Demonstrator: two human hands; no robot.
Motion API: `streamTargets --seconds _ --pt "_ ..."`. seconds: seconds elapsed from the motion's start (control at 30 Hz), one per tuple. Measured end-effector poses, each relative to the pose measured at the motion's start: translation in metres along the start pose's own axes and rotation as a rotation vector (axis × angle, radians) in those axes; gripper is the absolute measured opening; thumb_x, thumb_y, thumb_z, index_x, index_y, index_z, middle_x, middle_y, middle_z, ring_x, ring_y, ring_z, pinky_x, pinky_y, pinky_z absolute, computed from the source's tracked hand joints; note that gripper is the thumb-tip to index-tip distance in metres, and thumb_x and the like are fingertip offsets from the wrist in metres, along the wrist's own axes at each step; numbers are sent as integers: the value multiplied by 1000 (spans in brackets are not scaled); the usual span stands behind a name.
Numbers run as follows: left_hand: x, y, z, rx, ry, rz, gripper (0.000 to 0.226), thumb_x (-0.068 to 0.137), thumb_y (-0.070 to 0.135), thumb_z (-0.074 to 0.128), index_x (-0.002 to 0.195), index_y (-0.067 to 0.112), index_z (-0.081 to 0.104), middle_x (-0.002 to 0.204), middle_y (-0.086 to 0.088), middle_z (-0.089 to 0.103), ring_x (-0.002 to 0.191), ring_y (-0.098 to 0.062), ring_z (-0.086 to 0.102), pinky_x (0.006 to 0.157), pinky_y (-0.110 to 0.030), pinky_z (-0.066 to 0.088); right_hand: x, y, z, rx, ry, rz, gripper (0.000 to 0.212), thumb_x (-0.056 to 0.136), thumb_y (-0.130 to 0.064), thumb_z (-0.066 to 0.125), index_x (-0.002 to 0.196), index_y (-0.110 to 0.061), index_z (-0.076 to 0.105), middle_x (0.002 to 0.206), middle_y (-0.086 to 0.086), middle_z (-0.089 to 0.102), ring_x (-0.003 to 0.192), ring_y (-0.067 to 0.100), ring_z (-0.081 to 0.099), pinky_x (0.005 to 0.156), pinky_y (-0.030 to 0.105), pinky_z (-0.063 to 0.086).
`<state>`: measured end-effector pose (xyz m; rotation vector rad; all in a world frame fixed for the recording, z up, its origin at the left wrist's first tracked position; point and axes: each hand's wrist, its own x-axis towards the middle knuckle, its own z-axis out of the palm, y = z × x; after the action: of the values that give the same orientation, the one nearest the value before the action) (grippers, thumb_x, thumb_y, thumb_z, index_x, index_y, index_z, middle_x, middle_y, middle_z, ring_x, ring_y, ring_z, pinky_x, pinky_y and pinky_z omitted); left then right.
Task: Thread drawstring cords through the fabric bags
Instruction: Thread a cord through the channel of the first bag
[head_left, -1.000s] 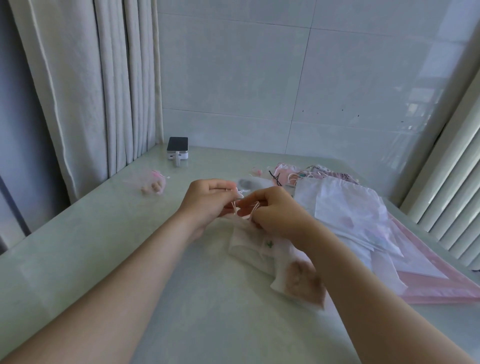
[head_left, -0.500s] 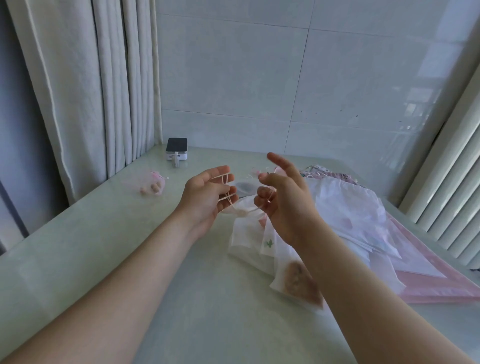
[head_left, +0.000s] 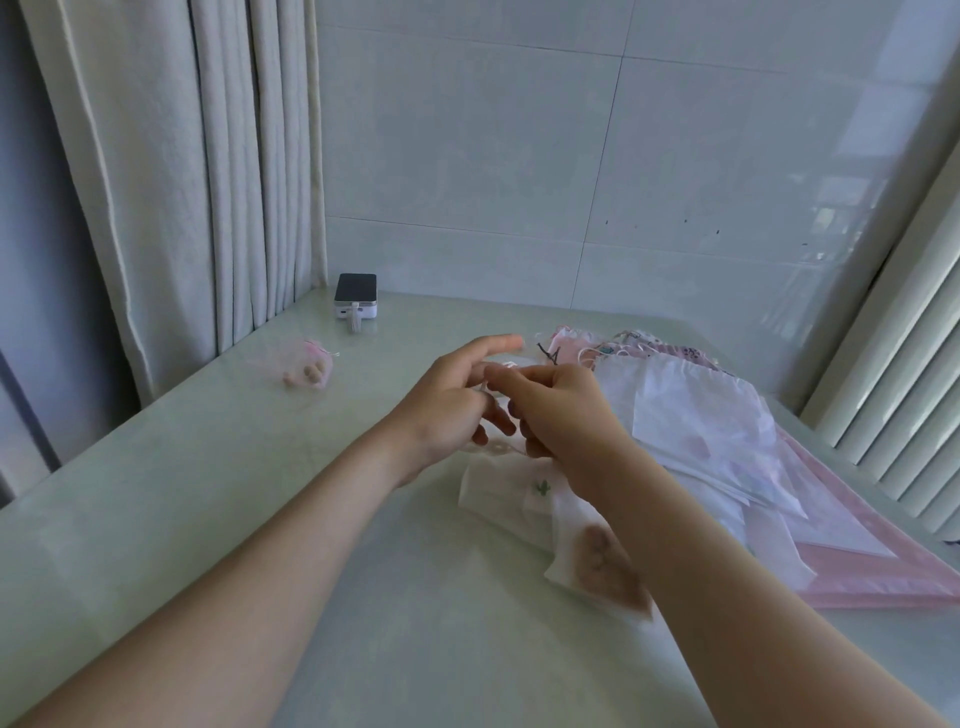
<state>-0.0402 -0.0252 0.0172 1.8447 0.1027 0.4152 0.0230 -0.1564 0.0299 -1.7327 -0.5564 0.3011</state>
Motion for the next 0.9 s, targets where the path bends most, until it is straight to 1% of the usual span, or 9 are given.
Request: streamTargets --seconds 0.17,0.27,0.37,0.47,0.53,0.63,0.7,0.8,0.9 --pt "-3 1 -1 64 -70 45 78 92 -14 39 153 35 44 115 4 74 79 -16 70 66 -34 45 -4 1 2 -36 -16 -57 29 93 -19 69 73 3 72 50 2 57 47 17 41 48 26 34" --pt "0 0 -1 2 -12 17 73 92 -9 50 151 34 44 120 3 73 75 -18 70 69 -34 50 0 0 2 134 35 13 21 92 -10 62 76 -2 72 56 2 56 45 15 42 48 28 34" --pt "2 -6 -3 21 72 -43 56 96 7 69 147 21 49 105 -4 75 66 -15 66 69 -29 54 8 -2 -4 307 130 70 18 96 -11 63 79 -5 67 67 5 56 41 14 39 44 26 35" --pt "2 -12 -6 85 92 -45 30 97 15 74 125 8 66 89 -6 75 64 -12 66 68 -23 54 12 -1 -11 393 169 55 18 98 -9 64 82 -3 67 70 7 64 46 13 46 46 25 41" --pt "3 -13 -7 104 111 -4 13 98 18 73 105 8 76 83 -4 74 63 -12 64 65 -23 52 11 0 -14 339 198 48 17 98 -6 63 85 0 71 74 10 74 54 17 61 55 29 54" --pt "4 -13 -8 103 178 -15 15 99 21 70 91 13 80 74 0 72 59 -12 59 63 -26 49 9 -2 -14 163 315 27 22 91 -3 56 78 2 74 74 11 77 64 27 76 66 39 66" --pt "3 -11 -10 118 180 -47 18 98 24 70 86 16 82 68 4 68 57 -12 55 63 -27 47 8 -4 -15 59 386 -25 24 87 -6 54 78 1 75 68 4 76 63 24 74 66 40 65" --pt "-2 -4 -9 146 74 -108 16 95 21 72 85 17 83 60 8 62 52 -6 51 57 -20 44 5 -8 -14 -29 384 -135 28 86 -8 52 82 -15 78 67 -4 76 52 11 56 56 30 48" --pt "-6 3 -5 172 -37 -149 17 96 16 69 87 14 83 63 8 63 51 -5 49 56 -18 44 4 -8 -13 -26 273 -221 35 88 -2 48 93 -19 78 76 -3 78 62 20 57 62 36 52"
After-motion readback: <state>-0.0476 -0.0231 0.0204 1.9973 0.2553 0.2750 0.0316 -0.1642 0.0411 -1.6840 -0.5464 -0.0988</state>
